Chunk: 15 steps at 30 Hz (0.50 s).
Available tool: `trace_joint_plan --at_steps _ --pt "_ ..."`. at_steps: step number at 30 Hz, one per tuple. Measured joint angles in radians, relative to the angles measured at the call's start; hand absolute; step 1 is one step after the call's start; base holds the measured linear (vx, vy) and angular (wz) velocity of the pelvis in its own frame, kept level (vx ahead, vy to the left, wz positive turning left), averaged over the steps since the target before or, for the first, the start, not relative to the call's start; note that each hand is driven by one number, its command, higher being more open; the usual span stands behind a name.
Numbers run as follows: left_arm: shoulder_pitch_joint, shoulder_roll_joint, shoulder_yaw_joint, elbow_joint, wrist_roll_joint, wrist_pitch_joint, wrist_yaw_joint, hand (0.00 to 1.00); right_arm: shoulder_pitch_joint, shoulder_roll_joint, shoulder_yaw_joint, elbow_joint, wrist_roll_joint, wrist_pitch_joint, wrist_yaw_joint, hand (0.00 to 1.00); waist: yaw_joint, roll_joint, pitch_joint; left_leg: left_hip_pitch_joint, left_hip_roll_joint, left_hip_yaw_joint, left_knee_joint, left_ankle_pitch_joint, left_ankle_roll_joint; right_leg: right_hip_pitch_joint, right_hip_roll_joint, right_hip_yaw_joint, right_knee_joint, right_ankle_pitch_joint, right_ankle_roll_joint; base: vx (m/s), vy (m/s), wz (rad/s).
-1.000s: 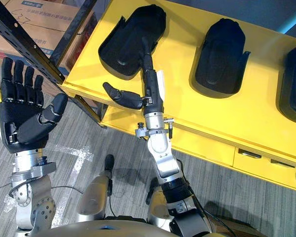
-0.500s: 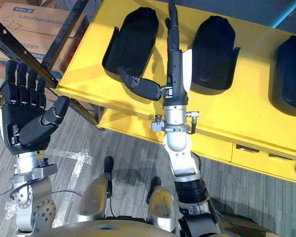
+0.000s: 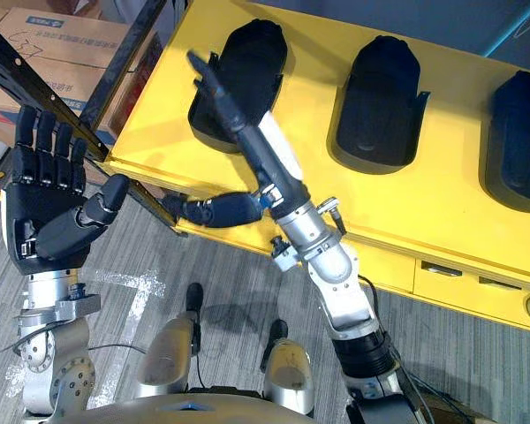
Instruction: Walk over and take three plastic housings, then place them on the shelf
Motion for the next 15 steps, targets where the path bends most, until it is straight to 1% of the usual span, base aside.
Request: trace_joint_plan --at_steps 1,2,3,4,5,7,9,11,13,15 --pt "0.000 0.000 0.001 -0.002 -0.035 -0.012 -0.014 1.00 0.018 -0.006 0.015 0.000 0.001 0.000 0.016 1.00 0.000 0.000 0.000 -0.007 0.000 -0.001 0.005 -0.001 0.001 0.001 0.002 -0.002 -0.009 0.006 0.000 0.00 0.000 0.00" --pt "0.000 0.000 0.003 -0.009 -0.117 -0.013 -0.063 1.00 0.032 -0.015 0.029 0.002 0.001 0.000 0.031 1.00 0.001 0.000 0.000 -0.010 0.000 -0.001 0.010 -0.005 0.001 0.001 0.002 -0.001 -0.013 0.008 0.000 0.00 0.000 0.00" --pt "0.000 0.000 0.004 -0.017 -0.152 -0.013 -0.083 1.00 0.037 -0.020 0.035 0.003 0.001 0.000 0.038 1.00 0.002 0.000 0.000 -0.011 0.000 -0.001 0.013 -0.006 0.001 0.001 0.002 -0.001 -0.013 0.008 0.000 0.00 0.000 0.00" --pt "0.006 0.001 0.008 -0.034 -0.197 -0.021 -0.126 1.00 0.045 -0.023 0.041 0.003 0.002 0.000 0.054 1.00 0.002 0.000 0.000 -0.018 0.000 -0.002 0.018 -0.008 0.002 -0.001 0.002 -0.004 -0.013 0.008 0.000 -0.04 0.015 0.08" --pt "0.007 0.002 0.009 -0.050 -0.223 -0.038 -0.158 1.00 0.052 -0.023 0.046 0.007 0.002 0.000 0.061 1.00 0.003 0.000 0.000 -0.025 0.000 -0.008 0.028 -0.010 0.001 -0.001 0.004 -0.009 -0.012 0.008 0.000 -0.03 0.007 0.09" --pt "0.007 0.003 0.019 -0.085 -0.239 -0.053 -0.177 1.00 0.057 -0.023 0.048 0.015 0.001 0.000 0.072 1.00 0.005 0.000 0.000 -0.028 0.000 -0.012 0.030 -0.011 0.001 -0.002 0.005 -0.012 -0.012 0.007 -0.002 -0.04 0.001 0.07" --pt "0.006 0.005 0.054 -0.118 -0.248 -0.076 -0.189 1.00 0.056 -0.023 0.051 0.035 -0.006 0.001 0.065 1.00 0.003 0.000 0.000 -0.037 0.001 -0.015 0.031 -0.011 0.001 -0.012 0.006 -0.013 -0.010 0.006 -0.003 -0.05 0.002 0.02" --pt "0.002 0.010 0.106 -0.137 -0.269 -0.094 -0.192 1.00 0.056 -0.021 0.050 0.090 -0.028 0.012 0.029 1.00 0.005 0.000 0.000 -0.044 0.002 -0.017 0.030 -0.008 0.002 -0.021 0.007 -0.013 -0.008 0.005 -0.004 0.00 0.000 0.00" --pt "0.002 0.009 0.135 -0.139 -0.294 -0.101 -0.193 1.00 0.059 -0.017 0.045 0.113 -0.056 0.030 0.002 1.00 0.005 0.000 0.000 -0.053 0.002 -0.019 0.030 -0.008 0.002 -0.032 0.007 -0.014 -0.007 0.002 -0.009 0.00 0.000 0.00" --pt "0.002 0.007 0.152 -0.139 -0.312 -0.101 -0.196 1.00 0.060 -0.010 0.035 0.117 -0.070 0.033 -0.016 1.00 0.005 0.002 0.001 -0.069 0.002 -0.025 0.030 -0.003 0.001 -0.042 0.008 -0.018 -0.002 0.003 -0.009 0.02 -0.004 0.05"
